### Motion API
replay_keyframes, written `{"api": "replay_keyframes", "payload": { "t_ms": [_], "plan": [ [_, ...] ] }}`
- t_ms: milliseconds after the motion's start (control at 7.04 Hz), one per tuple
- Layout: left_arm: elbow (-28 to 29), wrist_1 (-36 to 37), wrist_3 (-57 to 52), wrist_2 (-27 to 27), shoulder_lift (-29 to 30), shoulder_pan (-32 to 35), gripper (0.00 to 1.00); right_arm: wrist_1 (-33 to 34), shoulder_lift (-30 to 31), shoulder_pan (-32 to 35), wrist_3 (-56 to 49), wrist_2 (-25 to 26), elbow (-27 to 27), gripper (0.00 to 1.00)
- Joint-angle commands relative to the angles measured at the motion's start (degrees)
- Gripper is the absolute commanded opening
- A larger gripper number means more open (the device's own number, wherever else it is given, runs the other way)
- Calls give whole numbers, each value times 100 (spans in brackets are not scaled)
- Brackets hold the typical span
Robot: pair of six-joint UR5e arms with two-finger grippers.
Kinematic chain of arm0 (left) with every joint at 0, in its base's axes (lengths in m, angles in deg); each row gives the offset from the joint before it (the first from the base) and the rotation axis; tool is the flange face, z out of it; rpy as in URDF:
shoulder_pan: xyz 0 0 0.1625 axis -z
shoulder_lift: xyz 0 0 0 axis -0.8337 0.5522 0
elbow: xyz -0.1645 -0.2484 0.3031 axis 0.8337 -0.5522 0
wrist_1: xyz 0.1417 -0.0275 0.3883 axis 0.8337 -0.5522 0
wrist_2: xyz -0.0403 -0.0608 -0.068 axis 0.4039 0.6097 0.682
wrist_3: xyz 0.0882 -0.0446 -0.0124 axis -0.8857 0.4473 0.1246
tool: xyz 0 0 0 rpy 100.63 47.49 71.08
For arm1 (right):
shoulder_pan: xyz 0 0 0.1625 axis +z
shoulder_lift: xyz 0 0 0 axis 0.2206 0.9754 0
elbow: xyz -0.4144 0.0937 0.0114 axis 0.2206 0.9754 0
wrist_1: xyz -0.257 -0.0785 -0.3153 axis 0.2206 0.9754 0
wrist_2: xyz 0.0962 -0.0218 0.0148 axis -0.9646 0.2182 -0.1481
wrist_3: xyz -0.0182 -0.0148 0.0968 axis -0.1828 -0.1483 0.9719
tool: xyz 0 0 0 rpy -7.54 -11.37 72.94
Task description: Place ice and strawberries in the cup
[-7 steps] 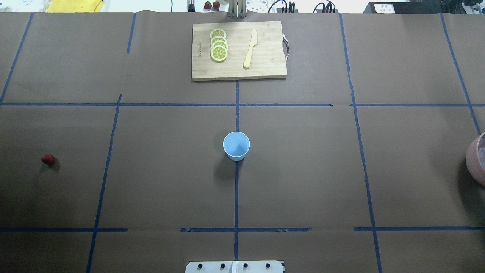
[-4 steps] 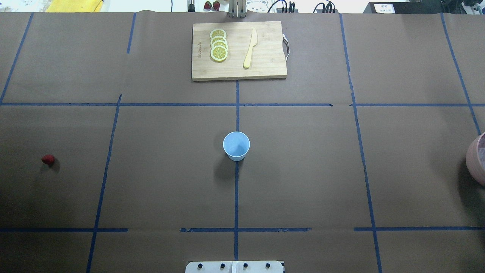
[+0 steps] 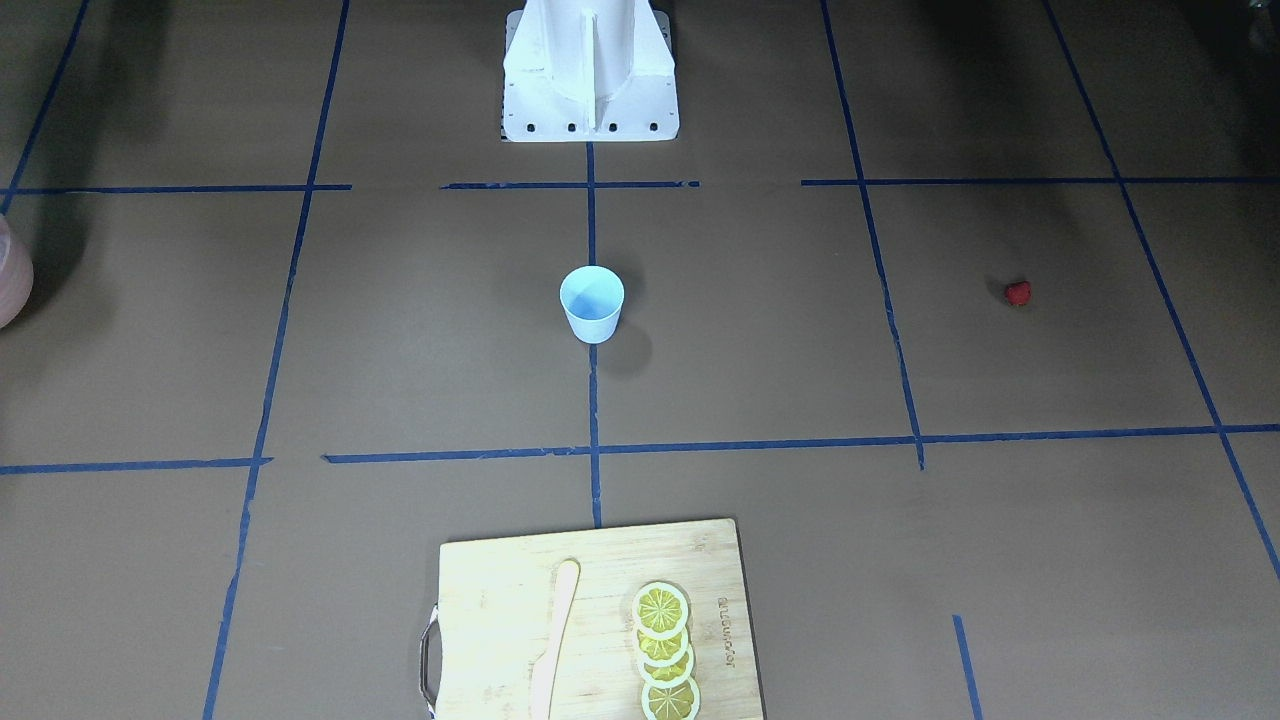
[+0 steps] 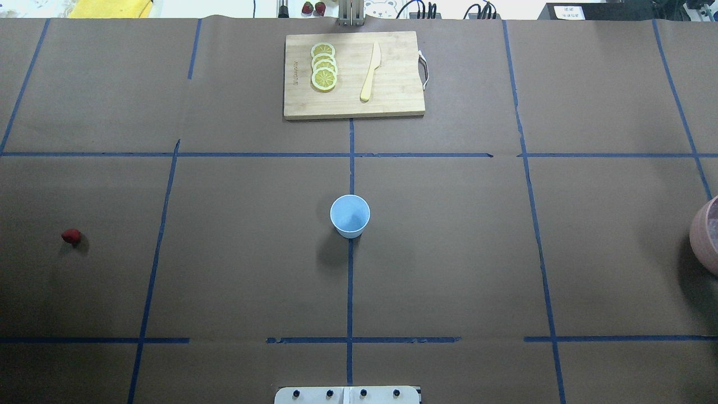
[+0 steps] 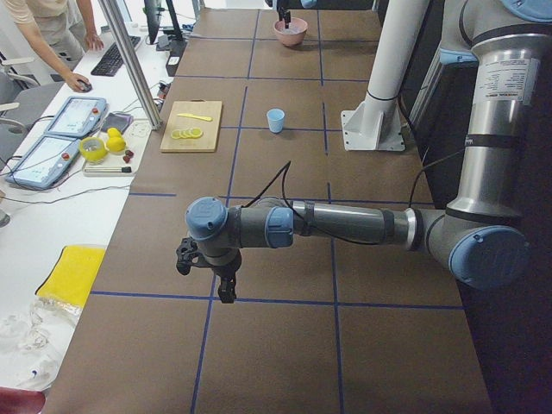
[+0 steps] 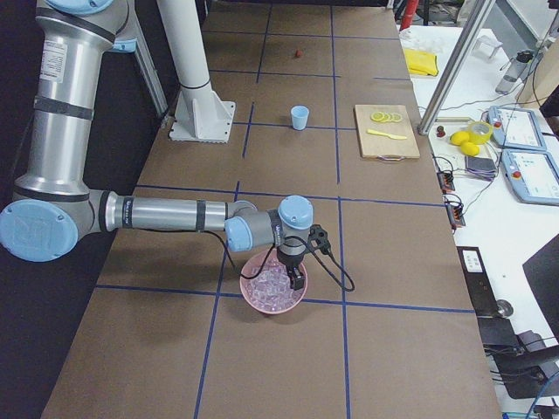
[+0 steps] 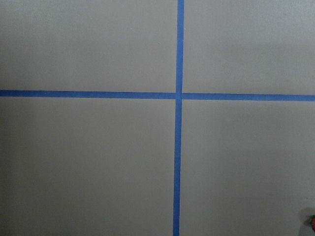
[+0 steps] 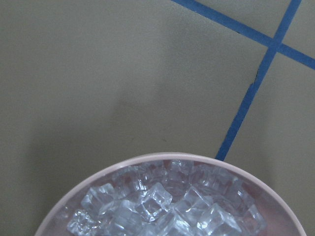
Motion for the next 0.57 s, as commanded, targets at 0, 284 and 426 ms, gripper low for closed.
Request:
{"api": "replay_keyframes", "payload": {
  "t_ms": [0, 284, 426],
  "plan": [
    [-19, 0, 0, 0, 0, 0, 100, -2, -7, -70, 9, -2, 31, 95],
    [-36, 9, 0, 0, -8, 0, 100, -2, -7, -132, 0, 15, 39, 95],
    [-45, 9, 0, 0, -8, 0, 100, -2, -7, -141, 0, 15, 39, 93]
  ]
}}
